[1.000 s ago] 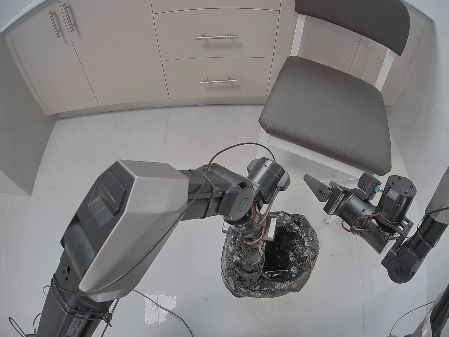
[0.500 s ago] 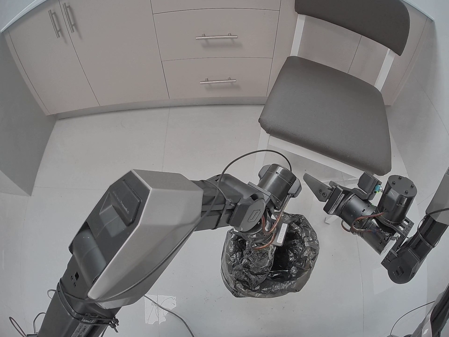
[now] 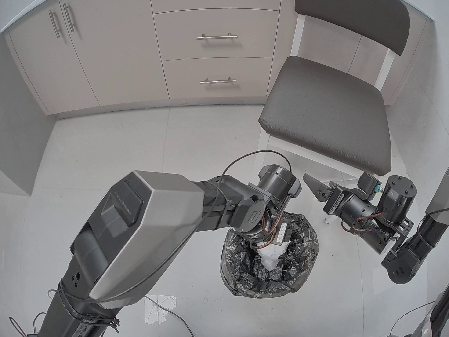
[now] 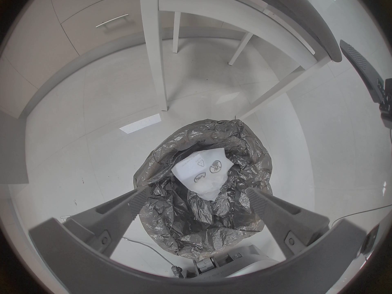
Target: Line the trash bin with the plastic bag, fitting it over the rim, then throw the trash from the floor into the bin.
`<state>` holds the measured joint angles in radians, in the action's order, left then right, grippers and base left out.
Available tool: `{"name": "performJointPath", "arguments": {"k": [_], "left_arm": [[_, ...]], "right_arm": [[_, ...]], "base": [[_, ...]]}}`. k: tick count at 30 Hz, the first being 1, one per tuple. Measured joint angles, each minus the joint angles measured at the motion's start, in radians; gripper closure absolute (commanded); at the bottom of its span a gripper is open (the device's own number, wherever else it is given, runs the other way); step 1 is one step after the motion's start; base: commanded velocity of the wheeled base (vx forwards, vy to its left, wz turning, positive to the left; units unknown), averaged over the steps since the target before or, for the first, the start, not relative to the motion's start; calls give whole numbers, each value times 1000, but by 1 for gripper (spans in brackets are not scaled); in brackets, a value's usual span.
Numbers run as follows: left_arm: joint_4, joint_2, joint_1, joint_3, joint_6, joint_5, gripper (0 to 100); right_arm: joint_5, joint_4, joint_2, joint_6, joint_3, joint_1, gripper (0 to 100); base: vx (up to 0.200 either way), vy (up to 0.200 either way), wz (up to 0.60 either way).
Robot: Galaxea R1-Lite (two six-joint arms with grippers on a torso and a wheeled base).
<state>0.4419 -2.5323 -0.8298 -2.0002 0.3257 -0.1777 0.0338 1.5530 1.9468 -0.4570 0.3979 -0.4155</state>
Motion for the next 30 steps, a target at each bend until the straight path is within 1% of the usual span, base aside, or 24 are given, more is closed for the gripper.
{"name": "performJointPath", "arguments": {"k": [5,8,10,14,18,19,22,26,28,30], "left_arm": [[37,18,-8,0,10,-17,0],[117,36,-12,0,41,-19,0],[188,47,-15,0,66,-20,0],[375,74,-19,0,114,-19,0],[625,121,-19,0,187,0,0],[668,131,-18,0,199,8,0],[837,182,-3,0,244,50,0],[1027,251,24,0,279,116,0],[1090,294,48,0,296,144,0],[1107,347,79,0,312,161,0]], "right_arm": [[0,0,1,0,-3,-4,0],[-3,0,5,1,-8,-10,0],[-17,0,11,8,-14,-16,0],[-46,0,28,20,-29,-28,0],[-65,0,49,27,-44,-47,0],[-68,0,53,28,-46,-51,0],[-75,0,63,32,-57,-66,0],[-81,0,65,37,-68,-76,0],[-86,0,61,39,-72,-78,0],[-91,0,53,44,-76,-77,0]], "base": [[0,0,0],[0,0,0],[0,0,0],[0,0,0],[0,0,0],[0,0,0],[0,0,0],[0,0,0],[0,0,0],[0,0,0]]}}
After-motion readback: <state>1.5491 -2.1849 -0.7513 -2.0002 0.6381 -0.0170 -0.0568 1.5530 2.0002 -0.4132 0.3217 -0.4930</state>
